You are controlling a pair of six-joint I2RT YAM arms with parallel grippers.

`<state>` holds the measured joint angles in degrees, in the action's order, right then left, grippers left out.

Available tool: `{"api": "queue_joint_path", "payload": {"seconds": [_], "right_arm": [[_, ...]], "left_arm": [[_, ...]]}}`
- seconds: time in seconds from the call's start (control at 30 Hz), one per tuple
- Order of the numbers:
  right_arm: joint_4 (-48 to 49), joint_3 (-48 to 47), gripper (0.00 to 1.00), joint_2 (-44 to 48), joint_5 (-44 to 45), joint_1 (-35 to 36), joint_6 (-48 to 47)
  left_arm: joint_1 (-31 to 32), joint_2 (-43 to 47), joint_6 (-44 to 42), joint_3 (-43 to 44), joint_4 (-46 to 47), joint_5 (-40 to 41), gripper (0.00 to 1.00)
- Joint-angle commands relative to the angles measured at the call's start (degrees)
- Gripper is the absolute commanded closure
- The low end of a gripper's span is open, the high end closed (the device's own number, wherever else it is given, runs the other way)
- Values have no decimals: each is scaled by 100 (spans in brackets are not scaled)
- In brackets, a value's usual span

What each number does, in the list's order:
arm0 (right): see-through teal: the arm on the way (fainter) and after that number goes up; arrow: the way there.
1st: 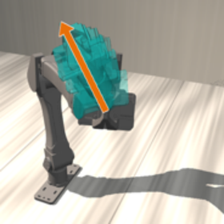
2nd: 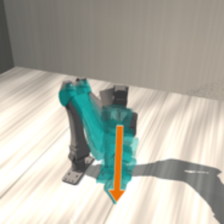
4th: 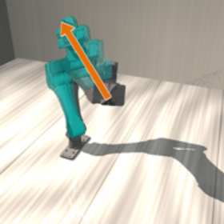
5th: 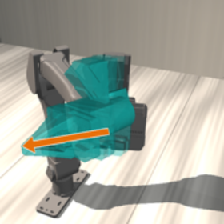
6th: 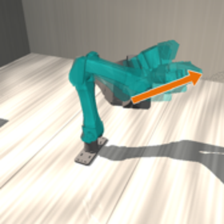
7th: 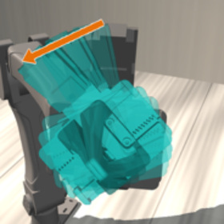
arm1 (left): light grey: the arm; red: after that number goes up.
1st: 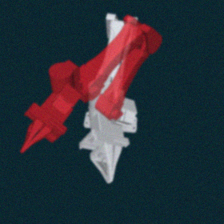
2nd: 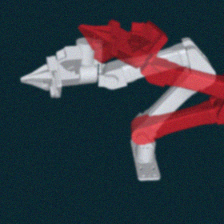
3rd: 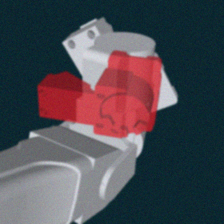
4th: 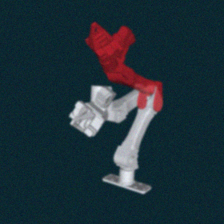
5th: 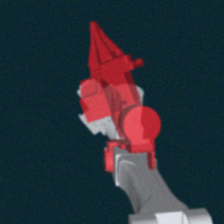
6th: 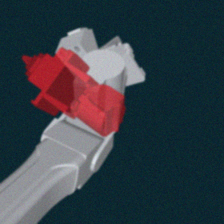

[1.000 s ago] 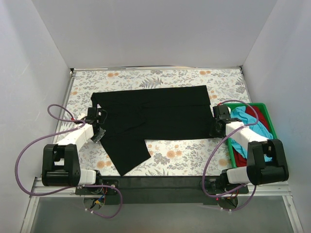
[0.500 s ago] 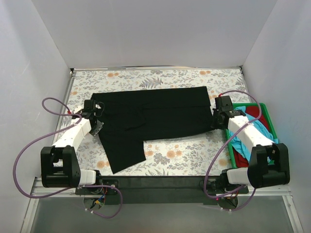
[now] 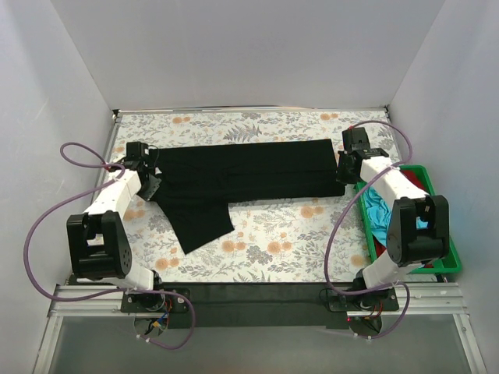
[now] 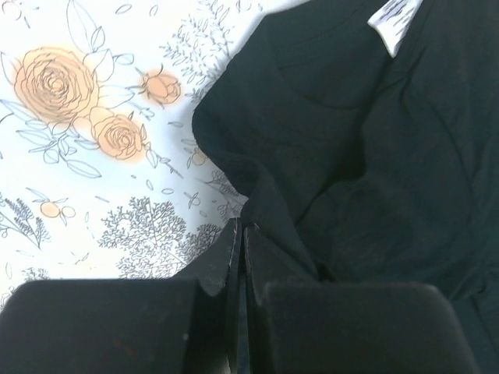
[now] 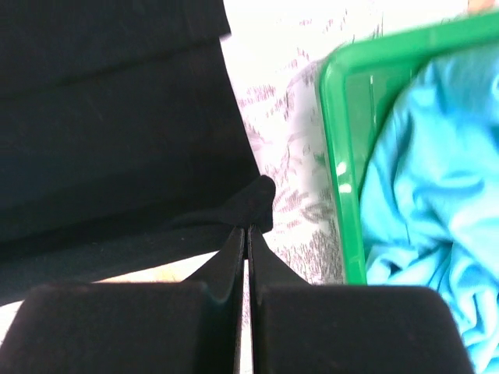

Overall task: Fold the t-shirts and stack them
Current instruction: Fold the tshirt

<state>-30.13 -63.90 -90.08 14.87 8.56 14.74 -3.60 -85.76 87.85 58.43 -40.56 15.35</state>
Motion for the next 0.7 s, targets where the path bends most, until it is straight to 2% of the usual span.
{"api": "queue_joint_path", "payload": {"seconds": [0.0, 0.2, 0.67], "right_arm": [[-107, -553, 99, -254, 42, -100, -165], [-125, -1036, 99, -737, 16, -109, -200], [-89, -1450, 99, -1696, -11, -196, -200]], "left_arm": [[-141, -55, -67, 369, -67, 56, 100], [-141, -493, -111, 721, 56, -24, 100], [-141, -1558, -137, 1451, 311, -77, 100]]}}
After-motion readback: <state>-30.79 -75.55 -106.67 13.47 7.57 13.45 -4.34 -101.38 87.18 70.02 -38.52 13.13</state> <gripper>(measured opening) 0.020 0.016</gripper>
